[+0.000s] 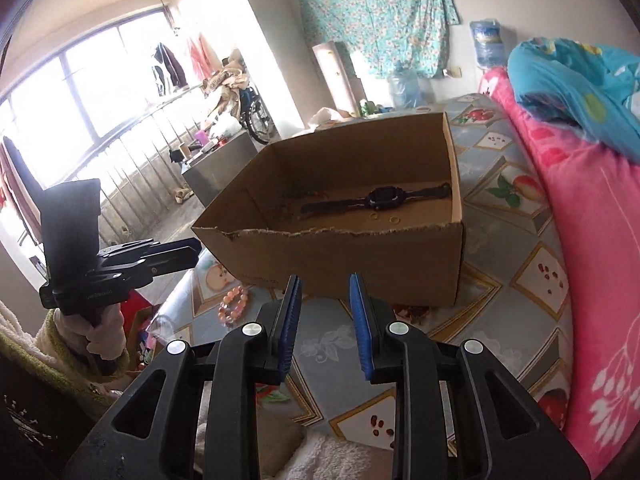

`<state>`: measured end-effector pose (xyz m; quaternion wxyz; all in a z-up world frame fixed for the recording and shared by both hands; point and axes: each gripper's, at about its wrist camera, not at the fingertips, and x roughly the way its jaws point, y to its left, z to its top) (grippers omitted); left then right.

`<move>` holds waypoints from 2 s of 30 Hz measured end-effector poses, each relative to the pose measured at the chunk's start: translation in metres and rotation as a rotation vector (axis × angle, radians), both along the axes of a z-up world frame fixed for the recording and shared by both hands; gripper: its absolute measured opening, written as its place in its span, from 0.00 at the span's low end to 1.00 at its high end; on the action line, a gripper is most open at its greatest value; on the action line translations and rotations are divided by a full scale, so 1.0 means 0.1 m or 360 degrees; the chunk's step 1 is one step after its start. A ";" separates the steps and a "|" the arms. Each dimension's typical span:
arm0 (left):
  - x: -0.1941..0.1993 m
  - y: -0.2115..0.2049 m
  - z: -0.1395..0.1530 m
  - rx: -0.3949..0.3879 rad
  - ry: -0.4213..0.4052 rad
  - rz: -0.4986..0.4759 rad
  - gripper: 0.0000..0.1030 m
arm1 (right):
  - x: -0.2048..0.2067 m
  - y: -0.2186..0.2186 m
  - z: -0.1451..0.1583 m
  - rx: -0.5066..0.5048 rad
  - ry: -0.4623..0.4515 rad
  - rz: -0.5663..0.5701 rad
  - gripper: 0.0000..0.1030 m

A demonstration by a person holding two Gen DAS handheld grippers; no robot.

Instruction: Organize jewelry

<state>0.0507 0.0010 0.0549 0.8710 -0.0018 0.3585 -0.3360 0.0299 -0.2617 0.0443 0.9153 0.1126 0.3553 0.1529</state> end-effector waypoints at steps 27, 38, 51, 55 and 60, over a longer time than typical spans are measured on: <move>0.12 -1.36 -0.97 0.0386 -0.0135 -0.0342 0.22 | 0.36 -0.09 -0.71 -0.0297 0.0219 -0.0248 0.17; 0.26 -1.50 -1.07 0.0430 -0.0122 -0.0465 0.18 | 0.44 -0.10 -0.79 -0.0281 0.0229 -0.0117 0.17; 0.19 -1.55 -1.04 0.0530 -0.0076 -0.0522 0.17 | 0.52 0.00 -0.86 -0.0413 0.0278 -0.0120 0.13; 0.14 -1.53 -1.04 0.0552 -0.0110 -0.0517 0.16 | 0.52 -0.04 -0.86 -0.0417 0.0281 -0.0122 0.13; 0.09 -1.60 -1.00 0.0585 -0.0270 -0.0549 0.16 | 0.48 -0.06 -0.86 -0.0437 0.0289 -0.0123 0.13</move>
